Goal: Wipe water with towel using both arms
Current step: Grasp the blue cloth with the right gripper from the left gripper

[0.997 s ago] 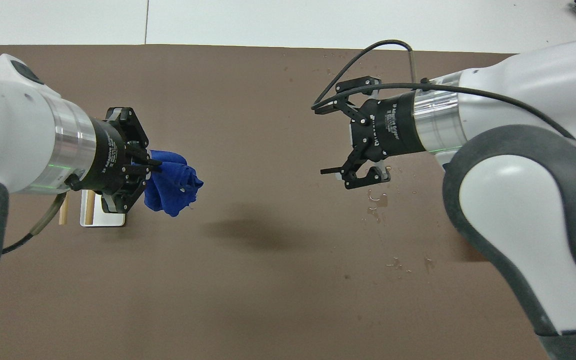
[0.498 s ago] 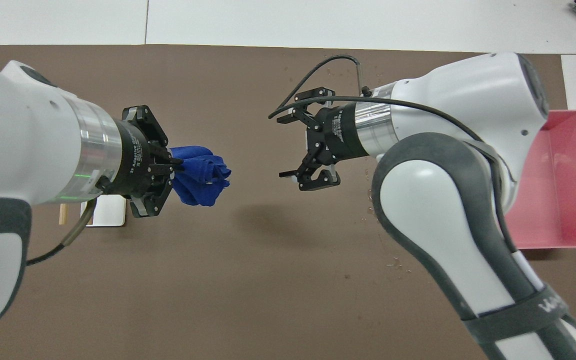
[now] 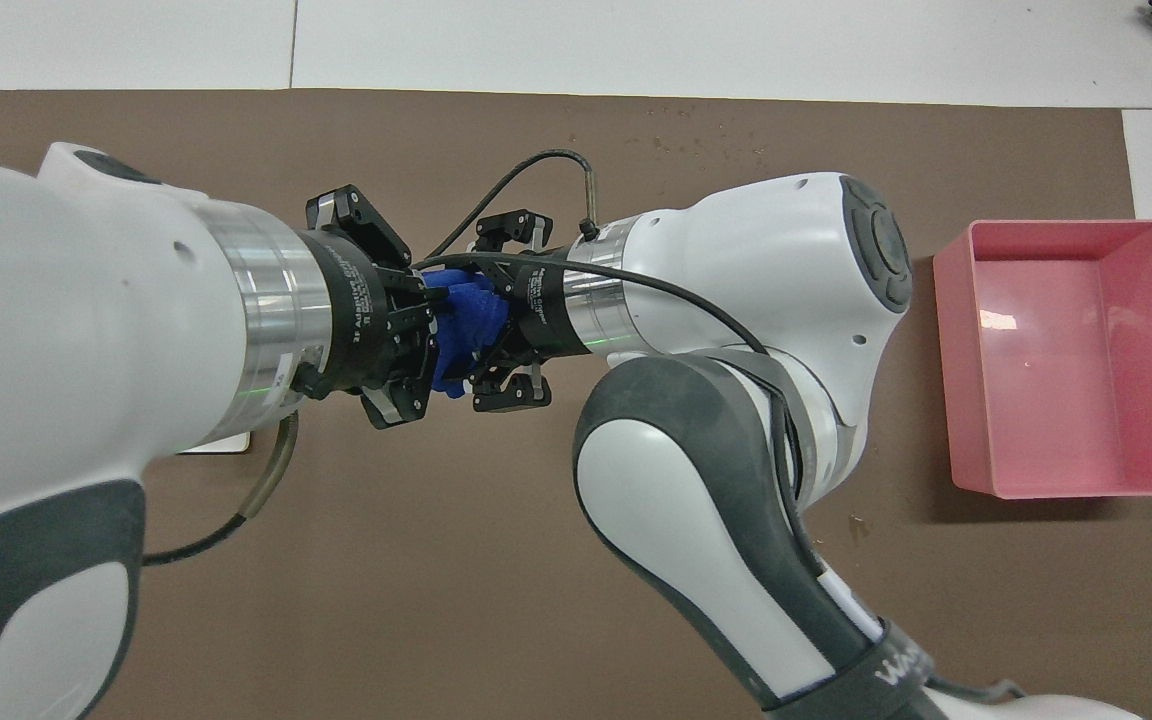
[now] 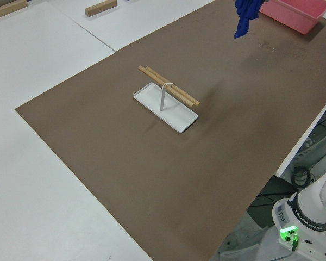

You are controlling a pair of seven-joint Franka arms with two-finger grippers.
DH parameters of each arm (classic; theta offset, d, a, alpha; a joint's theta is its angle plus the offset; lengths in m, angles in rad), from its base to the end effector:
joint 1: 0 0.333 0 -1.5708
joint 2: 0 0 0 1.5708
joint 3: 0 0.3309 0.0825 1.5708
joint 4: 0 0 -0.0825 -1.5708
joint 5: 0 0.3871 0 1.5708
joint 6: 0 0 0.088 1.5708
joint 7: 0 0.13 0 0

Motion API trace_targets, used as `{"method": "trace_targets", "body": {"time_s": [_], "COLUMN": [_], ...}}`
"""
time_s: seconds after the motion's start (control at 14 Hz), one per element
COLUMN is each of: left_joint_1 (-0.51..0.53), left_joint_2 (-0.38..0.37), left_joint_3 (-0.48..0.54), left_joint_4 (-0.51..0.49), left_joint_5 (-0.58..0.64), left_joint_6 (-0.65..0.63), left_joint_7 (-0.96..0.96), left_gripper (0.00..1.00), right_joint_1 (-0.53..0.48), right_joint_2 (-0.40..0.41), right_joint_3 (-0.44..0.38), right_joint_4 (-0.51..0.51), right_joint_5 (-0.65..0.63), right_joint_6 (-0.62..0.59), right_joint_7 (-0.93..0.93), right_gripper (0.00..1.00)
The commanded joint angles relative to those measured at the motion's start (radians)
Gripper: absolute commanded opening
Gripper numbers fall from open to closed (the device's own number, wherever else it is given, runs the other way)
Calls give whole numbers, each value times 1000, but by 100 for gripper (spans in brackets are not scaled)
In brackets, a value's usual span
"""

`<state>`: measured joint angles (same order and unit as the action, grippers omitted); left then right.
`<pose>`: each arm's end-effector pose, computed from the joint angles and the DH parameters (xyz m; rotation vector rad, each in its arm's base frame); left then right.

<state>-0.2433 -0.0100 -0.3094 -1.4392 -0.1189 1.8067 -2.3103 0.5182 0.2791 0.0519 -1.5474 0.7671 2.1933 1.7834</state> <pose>0.4869 -0.3165 0.7130 1.7500 2.1229 -0.0879 0.5700 0.4051 0.5360 -1.7492 1.7377 0.6781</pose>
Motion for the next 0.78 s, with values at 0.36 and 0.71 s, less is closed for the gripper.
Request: {"method": "trace_targets", "body": {"time_s": [0.36, 0.71], "left_joint_1": [-19, -8], "left_joint_2": [8, 4], "left_joint_3": [4, 9], "left_joint_4": [19, 14], "left_joint_5": [16, 12], "left_joint_6": [17, 3], "left_joint_7": [-24, 21], "left_gripper": [0, 31], "right_joint_1": [-6, -7], "right_joint_2": [-24, -43], "right_joint_3": [-3, -7], "right_joint_4": [15, 15], "right_joint_5": [-133, -209], "right_joint_6": [-24, -27], "right_joint_7": [-4, -15], "right_gripper": [0, 0]}}
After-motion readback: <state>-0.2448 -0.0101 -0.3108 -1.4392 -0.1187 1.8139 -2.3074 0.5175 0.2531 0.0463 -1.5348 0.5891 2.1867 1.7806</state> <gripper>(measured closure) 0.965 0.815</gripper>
